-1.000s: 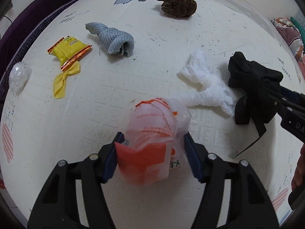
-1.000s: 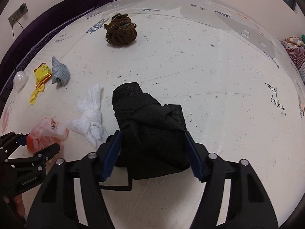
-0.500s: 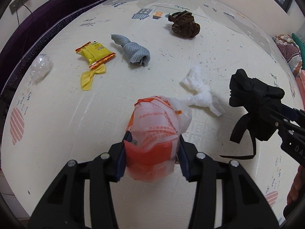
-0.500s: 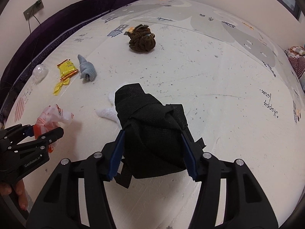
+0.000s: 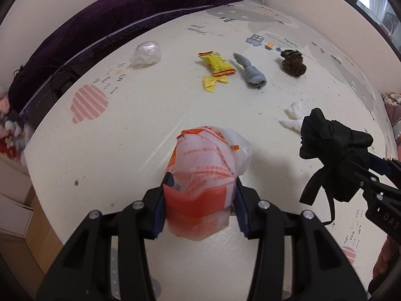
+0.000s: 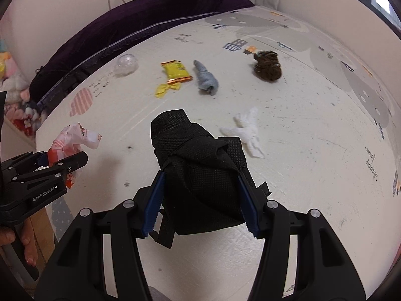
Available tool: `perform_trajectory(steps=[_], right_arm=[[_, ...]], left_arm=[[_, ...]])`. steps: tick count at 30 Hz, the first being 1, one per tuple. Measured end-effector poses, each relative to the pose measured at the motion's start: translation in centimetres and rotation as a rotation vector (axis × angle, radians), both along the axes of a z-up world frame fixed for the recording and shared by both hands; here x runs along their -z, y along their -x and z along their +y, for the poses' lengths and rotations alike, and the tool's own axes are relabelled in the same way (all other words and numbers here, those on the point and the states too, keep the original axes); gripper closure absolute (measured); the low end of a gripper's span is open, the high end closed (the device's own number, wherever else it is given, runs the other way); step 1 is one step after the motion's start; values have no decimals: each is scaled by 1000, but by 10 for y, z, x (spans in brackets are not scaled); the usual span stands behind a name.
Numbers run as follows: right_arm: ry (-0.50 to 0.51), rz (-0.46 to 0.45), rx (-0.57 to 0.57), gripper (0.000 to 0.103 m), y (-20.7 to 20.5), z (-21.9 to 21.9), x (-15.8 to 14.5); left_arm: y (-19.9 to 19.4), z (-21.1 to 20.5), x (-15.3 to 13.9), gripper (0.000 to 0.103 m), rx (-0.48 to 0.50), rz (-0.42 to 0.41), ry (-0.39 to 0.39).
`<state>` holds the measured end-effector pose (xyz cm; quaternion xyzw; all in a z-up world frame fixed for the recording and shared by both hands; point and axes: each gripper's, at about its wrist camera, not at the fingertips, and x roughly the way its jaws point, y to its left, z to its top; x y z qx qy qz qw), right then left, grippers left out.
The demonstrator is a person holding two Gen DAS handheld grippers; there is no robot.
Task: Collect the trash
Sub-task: 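Carry both items to the grey bin and open the right tool to drop the black cloth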
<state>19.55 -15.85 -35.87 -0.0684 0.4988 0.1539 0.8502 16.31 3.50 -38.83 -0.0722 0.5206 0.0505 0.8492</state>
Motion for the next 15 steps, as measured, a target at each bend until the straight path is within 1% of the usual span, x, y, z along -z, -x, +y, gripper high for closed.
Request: perform_trajectory(steps=[4, 9, 13, 15], right_arm=[[-4, -14, -114, 49, 14, 52, -11], [-16, -21, -278, 49, 38, 133, -19], [-30, -31, -399, 49, 65, 197, -25], [-38, -30, -468, 49, 84, 232, -22]], left_arm=[[37, 44, -11, 58, -111, -13, -8], [90, 112, -25, 58, -271, -25, -18], [139, 164, -31, 58, -396, -31, -32], [167, 191, -33, 57, -466, -34, -30]])
